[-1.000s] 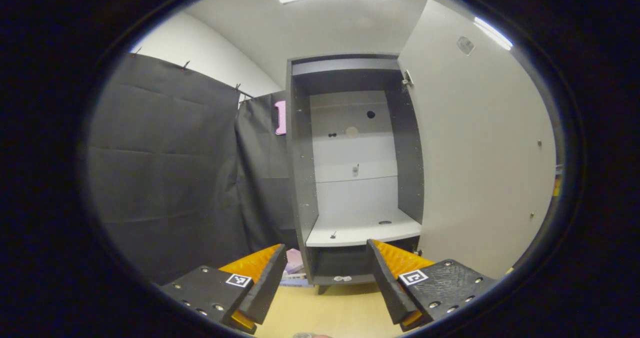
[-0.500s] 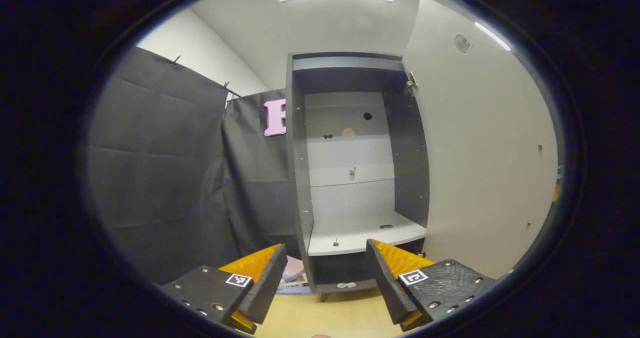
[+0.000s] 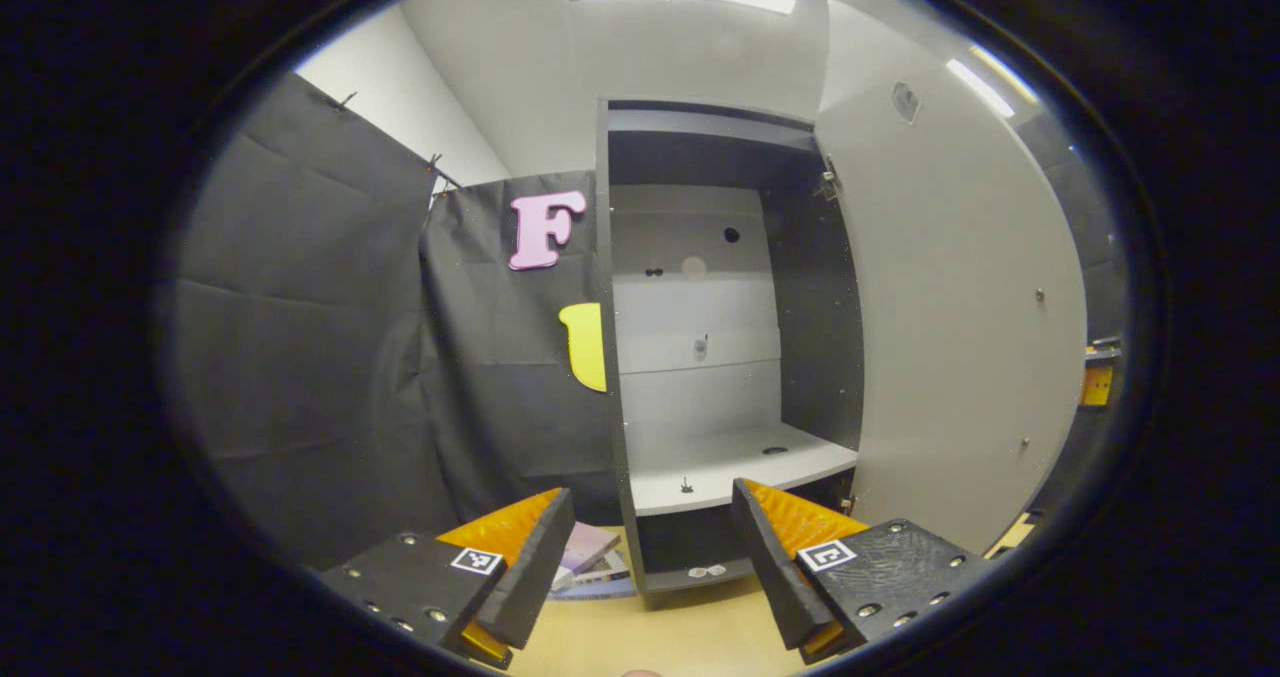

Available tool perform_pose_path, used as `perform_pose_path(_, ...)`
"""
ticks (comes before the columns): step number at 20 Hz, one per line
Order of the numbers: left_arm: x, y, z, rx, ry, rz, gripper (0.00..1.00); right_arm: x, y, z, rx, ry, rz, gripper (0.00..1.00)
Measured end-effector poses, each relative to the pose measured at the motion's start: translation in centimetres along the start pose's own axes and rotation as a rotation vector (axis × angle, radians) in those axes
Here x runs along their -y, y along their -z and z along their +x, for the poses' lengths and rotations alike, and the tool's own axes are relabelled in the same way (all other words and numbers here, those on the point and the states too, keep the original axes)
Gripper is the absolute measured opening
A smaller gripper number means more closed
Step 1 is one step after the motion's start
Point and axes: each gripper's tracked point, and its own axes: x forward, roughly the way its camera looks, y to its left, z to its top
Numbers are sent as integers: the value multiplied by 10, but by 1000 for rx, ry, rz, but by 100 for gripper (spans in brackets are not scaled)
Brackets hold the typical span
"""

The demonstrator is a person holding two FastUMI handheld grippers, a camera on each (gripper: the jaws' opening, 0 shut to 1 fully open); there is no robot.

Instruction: Open the cabinet door with the right hand, grasp the bottle in the cabinet with the left hand and place it on the coaster, then close the cabinet door with the right hand.

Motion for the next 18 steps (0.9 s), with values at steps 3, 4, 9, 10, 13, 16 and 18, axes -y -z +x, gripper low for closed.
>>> perform_pose_path(3,-9,1,-1,-1,12,13,99,-27,3,6,-12,-20,4,90)
perform_pose_path(4,-9,-1,-3,2,19,1,99,-37,8,10,-32,-36,5,90)
perform_pose_path(9,-29,0,-7,-13,-26,-31,98,-81,9,26,-40,-119,-37,92)
perform_pose_path(10,-34,-3,-8,-12,-42,-35,98,-86,5,28,-33,-137,-33,92)
perform_pose_path(13,-42,-19,-9,8,-81,-47,98,-85,-4,31,0,-144,-24,92)
perform_pose_path(16,-40,-33,-10,20,-138,-79,98,-61,3,24,-1,-24,-60,92)
perform_pose_path(18,-37,-49,-16,67,-208,-95,98,-71,-4,22,47,-42,-109,92)
